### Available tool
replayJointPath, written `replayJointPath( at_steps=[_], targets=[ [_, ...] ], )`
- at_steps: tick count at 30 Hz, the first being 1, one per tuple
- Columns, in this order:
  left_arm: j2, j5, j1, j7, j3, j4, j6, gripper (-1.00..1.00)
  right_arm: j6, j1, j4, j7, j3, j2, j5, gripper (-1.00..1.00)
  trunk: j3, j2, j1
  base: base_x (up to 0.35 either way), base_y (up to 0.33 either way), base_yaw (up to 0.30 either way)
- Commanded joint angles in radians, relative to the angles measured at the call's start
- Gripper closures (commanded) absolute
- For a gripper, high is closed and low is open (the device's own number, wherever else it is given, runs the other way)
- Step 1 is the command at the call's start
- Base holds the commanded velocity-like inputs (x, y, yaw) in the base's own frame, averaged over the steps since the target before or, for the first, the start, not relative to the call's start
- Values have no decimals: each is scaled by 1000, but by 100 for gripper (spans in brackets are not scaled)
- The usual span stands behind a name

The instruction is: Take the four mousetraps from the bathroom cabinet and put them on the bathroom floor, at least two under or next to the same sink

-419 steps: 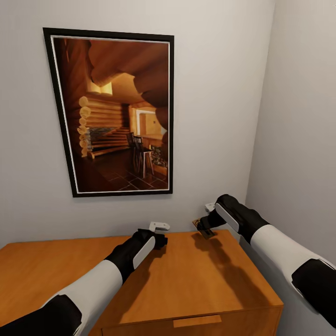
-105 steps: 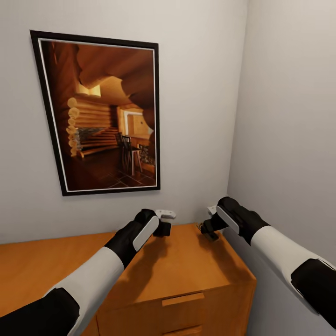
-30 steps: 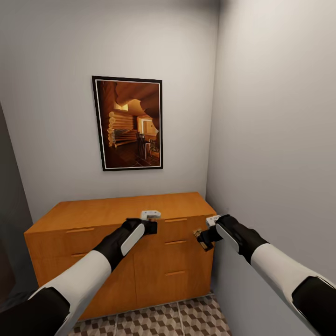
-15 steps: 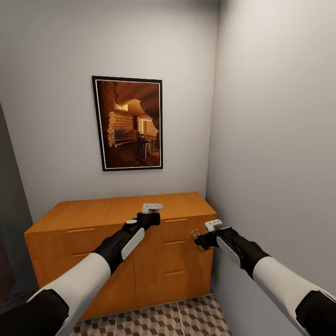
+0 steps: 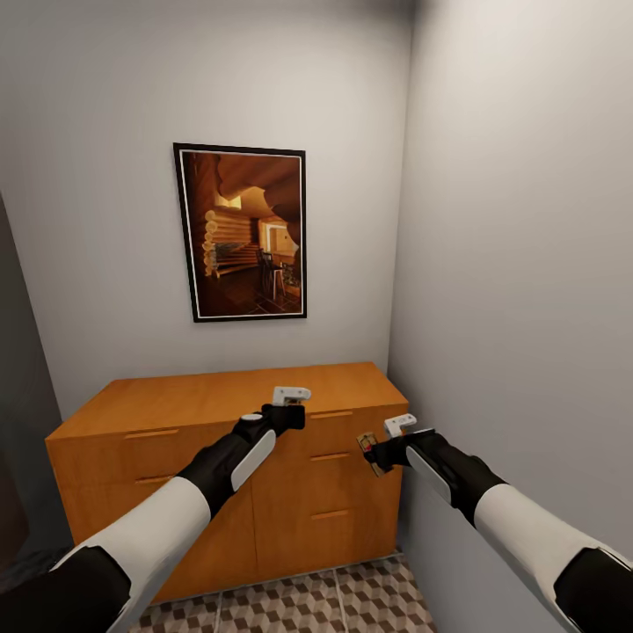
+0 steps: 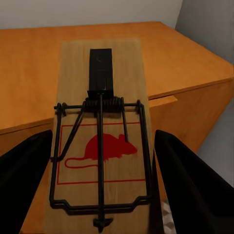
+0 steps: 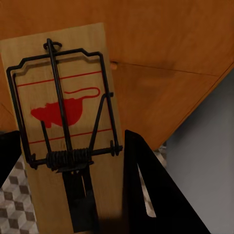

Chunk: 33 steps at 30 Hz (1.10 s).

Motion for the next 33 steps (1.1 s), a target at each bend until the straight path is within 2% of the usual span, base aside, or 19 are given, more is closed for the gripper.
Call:
replayJointPath(
  at_steps=[1,13,33],
  targets=[
    [1,10,-1,10,-5,-3,6,100,3,-1,-1,0,4,-1,-2,100,-1,-1,0,0,0,0],
    [1,20,-1,8,-3,-19,19,100,4,-1,0,-1,4,-1,-2,100,-1,-1,0,-39,0,0],
    [-1,23,-1,8,-4,-20,43,100,4,-1,0,-1,5,0,-2,100,-1,-1,0,-326,0,0]
  ],
)
